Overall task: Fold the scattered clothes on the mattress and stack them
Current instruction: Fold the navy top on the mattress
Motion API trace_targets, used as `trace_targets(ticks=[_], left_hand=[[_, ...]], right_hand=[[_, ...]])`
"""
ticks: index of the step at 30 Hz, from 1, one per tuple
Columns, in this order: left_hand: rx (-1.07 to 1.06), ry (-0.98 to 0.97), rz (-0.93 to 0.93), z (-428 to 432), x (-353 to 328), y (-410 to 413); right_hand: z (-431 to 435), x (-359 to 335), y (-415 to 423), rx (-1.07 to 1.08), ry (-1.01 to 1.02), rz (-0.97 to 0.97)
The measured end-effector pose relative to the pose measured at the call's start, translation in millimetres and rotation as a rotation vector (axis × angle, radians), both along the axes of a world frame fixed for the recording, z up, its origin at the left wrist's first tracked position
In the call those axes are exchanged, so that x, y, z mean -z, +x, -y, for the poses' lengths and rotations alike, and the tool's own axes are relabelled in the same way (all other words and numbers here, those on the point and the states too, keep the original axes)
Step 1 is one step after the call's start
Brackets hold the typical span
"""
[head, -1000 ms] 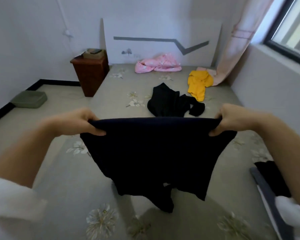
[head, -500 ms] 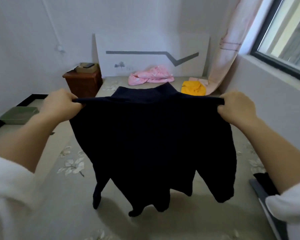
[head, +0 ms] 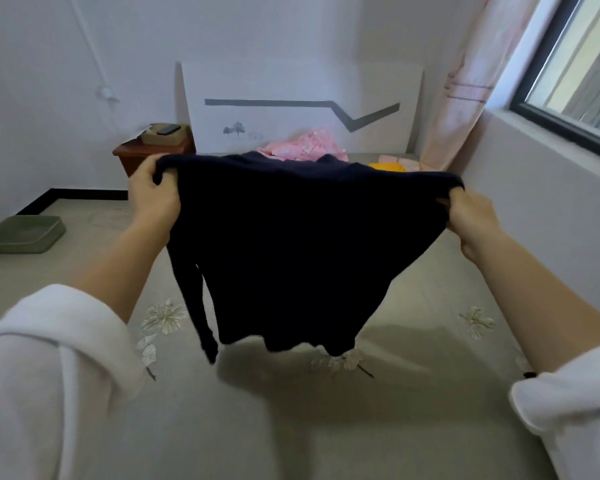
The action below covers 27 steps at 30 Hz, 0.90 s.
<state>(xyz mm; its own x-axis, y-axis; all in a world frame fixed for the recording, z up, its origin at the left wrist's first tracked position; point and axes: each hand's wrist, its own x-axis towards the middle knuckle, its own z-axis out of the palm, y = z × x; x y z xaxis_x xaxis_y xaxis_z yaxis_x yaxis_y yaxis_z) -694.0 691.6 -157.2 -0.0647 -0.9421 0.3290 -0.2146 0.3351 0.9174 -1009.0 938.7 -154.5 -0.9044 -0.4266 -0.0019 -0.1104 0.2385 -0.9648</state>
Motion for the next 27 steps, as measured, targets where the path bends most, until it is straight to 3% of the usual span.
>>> trace_targets(ticks=[5, 9, 14, 19, 22, 27], left_hand=[[0.022, -0.099, -0.093, -10.6, 0.1, 22.4], [0.061, -0.081, -0.063, -53.8, 29.5, 57.2], [0.077, 0.030, 0.056, -107.3, 102.6, 113.5], [0.193, 0.158, 0.394, -165.0, 191.4, 166.7], [0.233, 0.319, 0.504, -195.3, 236.7, 186.0], [0.281, 0.556, 0.616, -232.1, 289.9, 202.1]], right_hand=[[-20.9, 2.0, 11.0, -0.018, 0.057, -0.356], [-50.2, 28.3, 25.0, -0.071, 0.127, -0.415], [-94.9, 75.4, 63.6, -0.136, 0.194, -0.356], [-147.5, 145.5, 99.4, -0.229, 0.432, -0.214], [-172.5, 190.0, 120.3, -0.325, 0.579, -0.073], [-209.1, 268.4, 145.7, -0.485, 0.867, 0.000]])
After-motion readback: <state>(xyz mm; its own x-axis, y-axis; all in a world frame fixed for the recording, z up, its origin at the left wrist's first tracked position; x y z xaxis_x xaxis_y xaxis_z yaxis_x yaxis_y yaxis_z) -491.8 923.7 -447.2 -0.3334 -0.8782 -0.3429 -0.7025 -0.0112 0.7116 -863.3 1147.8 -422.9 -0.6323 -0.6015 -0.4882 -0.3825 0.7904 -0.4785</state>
